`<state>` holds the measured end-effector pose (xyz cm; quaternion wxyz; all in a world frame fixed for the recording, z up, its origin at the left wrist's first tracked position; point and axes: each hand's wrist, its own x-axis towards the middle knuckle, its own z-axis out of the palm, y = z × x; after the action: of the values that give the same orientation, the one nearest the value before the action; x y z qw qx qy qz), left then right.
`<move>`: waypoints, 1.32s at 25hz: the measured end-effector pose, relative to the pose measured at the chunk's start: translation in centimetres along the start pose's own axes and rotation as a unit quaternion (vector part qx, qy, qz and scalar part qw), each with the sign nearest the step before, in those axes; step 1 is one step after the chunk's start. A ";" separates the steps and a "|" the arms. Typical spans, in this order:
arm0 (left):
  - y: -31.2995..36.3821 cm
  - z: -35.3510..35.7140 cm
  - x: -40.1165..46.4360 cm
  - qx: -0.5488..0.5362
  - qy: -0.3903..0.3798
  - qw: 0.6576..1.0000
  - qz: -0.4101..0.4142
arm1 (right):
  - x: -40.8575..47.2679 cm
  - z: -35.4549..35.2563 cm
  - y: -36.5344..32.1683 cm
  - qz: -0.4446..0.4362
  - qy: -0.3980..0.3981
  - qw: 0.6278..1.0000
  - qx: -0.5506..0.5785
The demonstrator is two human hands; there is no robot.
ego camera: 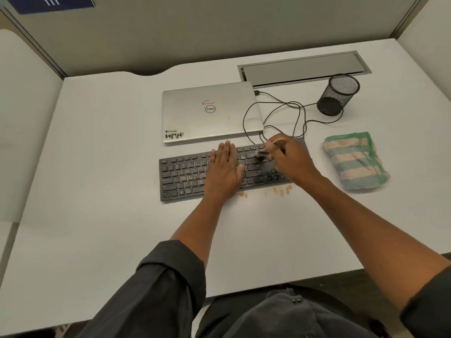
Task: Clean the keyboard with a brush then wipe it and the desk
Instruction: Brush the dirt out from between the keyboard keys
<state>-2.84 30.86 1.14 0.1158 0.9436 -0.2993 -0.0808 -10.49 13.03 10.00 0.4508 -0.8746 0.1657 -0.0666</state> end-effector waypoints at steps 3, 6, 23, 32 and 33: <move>-1.7 -0.8 -0.4 0.014 -0.014 1.000 0.016 | 0.1 0.8 -0.2 0.032 0.037 0.998 -0.040; -4.4 -1.4 -1.4 0.025 -0.022 0.999 0.029 | -0.3 3.1 -1.5 0.012 0.058 0.996 -0.071; -15.6 -3.2 -8.4 0.012 0.027 0.999 0.025 | -1.6 10.2 -6.6 -0.020 0.076 0.991 -0.109; -18.7 -3.0 -11.2 0.000 0.012 0.999 -0.035 | 0.3 14.7 -11.3 0.016 0.052 0.998 -0.027; -18.9 -3.1 -11.3 0.000 0.005 0.999 -0.037 | 0.7 15.5 -12.1 0.010 0.051 0.998 -0.040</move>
<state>-0.95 53.04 0.01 0.1145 0.9544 -0.2635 -0.0808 -2.96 31.18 10.76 0.4068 -0.8857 0.1998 -0.1004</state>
